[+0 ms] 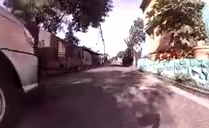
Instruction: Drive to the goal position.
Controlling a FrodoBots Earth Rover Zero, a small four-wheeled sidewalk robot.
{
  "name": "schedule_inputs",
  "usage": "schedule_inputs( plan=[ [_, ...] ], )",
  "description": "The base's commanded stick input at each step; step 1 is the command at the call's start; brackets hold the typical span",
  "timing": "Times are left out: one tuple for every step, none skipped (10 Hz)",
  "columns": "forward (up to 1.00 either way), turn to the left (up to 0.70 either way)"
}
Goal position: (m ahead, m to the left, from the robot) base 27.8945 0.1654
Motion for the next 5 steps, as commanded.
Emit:
schedule_inputs(
  plan=[
    [1.0,0.0],
    [1.0,0.0],
    [1.0,0.0],
    [1.0,0.0],
    [1.0,0.0]
  ],
)
